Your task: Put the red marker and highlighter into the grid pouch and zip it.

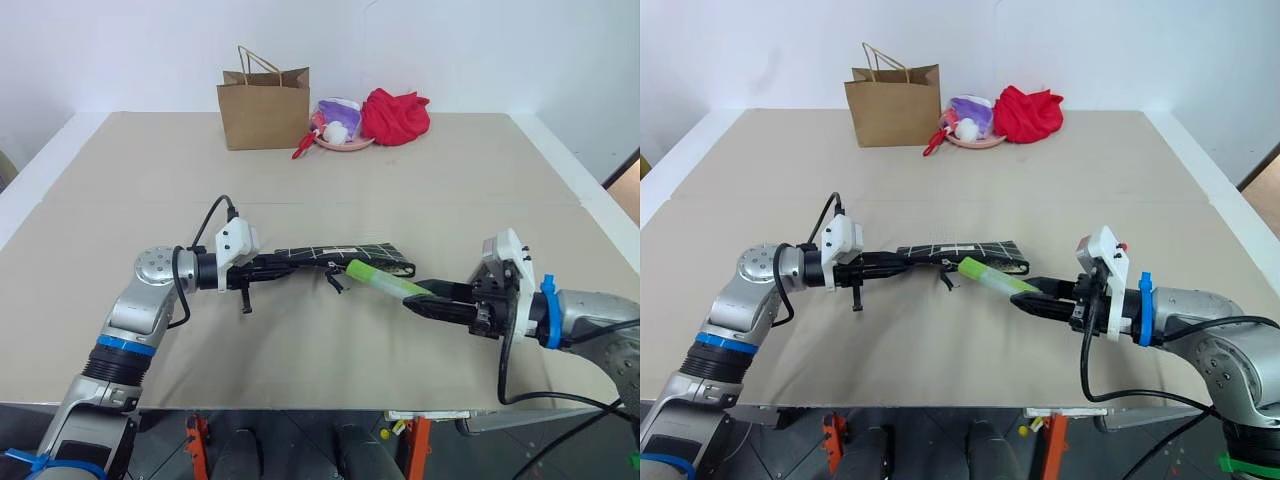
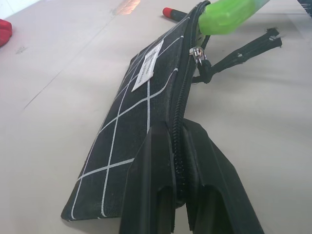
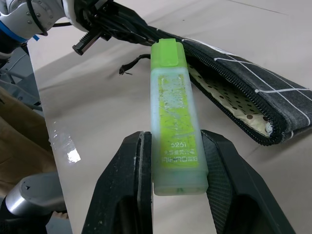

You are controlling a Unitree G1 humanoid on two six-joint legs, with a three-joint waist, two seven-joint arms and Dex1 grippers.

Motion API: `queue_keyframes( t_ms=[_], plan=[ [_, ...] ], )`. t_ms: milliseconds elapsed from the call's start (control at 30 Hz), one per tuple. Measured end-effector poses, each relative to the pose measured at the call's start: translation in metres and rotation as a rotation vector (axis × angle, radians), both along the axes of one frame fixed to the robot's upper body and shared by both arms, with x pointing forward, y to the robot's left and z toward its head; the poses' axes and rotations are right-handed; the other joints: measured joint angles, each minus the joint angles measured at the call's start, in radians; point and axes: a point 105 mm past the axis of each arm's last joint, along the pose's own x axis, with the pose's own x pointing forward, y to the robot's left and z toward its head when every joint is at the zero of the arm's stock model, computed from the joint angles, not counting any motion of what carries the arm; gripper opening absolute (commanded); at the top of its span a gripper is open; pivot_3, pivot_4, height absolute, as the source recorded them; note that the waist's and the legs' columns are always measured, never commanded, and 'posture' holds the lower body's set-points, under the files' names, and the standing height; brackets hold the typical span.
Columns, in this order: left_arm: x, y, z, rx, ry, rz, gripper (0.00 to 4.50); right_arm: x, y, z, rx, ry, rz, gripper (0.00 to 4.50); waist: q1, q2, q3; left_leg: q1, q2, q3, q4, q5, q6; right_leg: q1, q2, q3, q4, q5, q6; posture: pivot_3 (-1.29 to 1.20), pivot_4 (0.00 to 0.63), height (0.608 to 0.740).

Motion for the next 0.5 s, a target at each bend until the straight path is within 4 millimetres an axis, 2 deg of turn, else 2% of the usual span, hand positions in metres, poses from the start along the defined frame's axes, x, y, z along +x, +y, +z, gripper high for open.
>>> queue_keyframes(
  t_ms=[167,500],
  plan=[
    [-0.001,-0.001,0.0,-0.002,0.008,0.001,0.0,0.002,-0.004,-0.006,-0.015,0.031,-0.016,1.05,0.0,0.0,0.0,0.0,0.0,0.0,0.0,0.0,0.0,0.0,0.0,0.0,0.0,0.0,0.0,0.0,0.15,0.74],
    [-0.016,-0.01,-0.007,-0.001,0.022,-0.041,0.0,0.015,-0.009,-0.007,-0.015,0.084,-0.067,1.05,0.001,0.0,0.0,0.0,0.0,0.0,0.0,0.0,0.0,0.0,0.0,0.0,0.0,0.0,0.0,0.0,0.15,0.74]
  ],
)
